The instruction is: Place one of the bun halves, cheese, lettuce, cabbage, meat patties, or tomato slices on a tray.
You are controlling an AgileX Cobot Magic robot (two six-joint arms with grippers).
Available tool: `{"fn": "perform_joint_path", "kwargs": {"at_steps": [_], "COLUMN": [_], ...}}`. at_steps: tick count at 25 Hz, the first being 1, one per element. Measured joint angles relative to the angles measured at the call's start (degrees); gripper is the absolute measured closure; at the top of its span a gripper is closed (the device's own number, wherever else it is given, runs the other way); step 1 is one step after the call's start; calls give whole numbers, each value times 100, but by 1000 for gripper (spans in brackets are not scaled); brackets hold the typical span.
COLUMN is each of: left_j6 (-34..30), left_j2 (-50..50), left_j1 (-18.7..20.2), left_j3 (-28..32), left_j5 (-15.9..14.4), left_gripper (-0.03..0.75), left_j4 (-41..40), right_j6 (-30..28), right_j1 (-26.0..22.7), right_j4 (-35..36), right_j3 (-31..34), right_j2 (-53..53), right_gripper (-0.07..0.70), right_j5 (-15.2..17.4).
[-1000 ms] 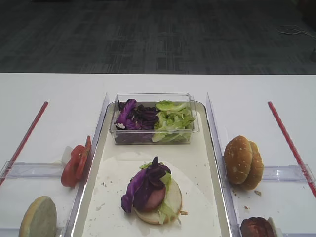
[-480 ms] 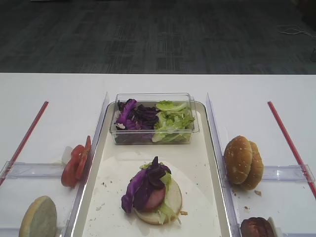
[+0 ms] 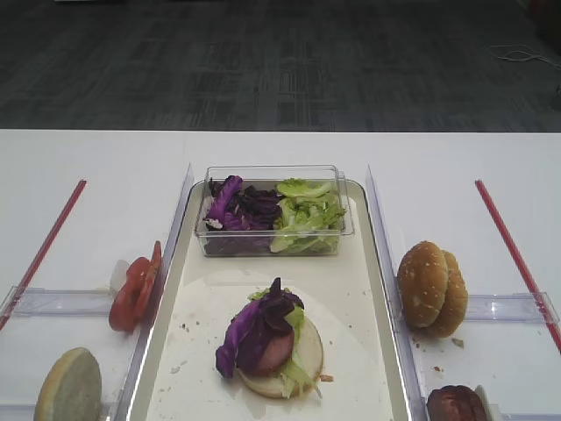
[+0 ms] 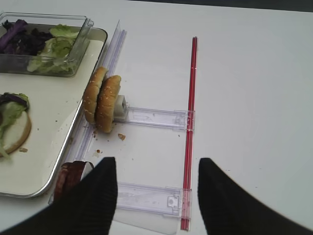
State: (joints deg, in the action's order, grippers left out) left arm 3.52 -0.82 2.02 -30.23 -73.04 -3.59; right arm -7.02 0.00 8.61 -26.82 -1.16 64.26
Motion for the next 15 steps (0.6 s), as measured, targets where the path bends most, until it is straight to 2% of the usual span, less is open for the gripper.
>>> {"fn": "perform_joint_path", "kwargs": {"at_steps": [8,13,15], "left_j6": [-117,-280,-294], "left_j2": [-22,-26,-26], "left_j1": [0,0,0], "left_j3": [3,171,230], "left_j5": [-20,390,458], "left_gripper": [249,249,249], "left_j4": [0,0,0], "right_j6": [1,1,1], "right_j1": [0,0,0], "right_j4": [0,0,0], "right_j3": [0,0,0], "right_j2": [0,0,0], "right_gripper": [244,244,244], "right_j5": [0,0,0]}}
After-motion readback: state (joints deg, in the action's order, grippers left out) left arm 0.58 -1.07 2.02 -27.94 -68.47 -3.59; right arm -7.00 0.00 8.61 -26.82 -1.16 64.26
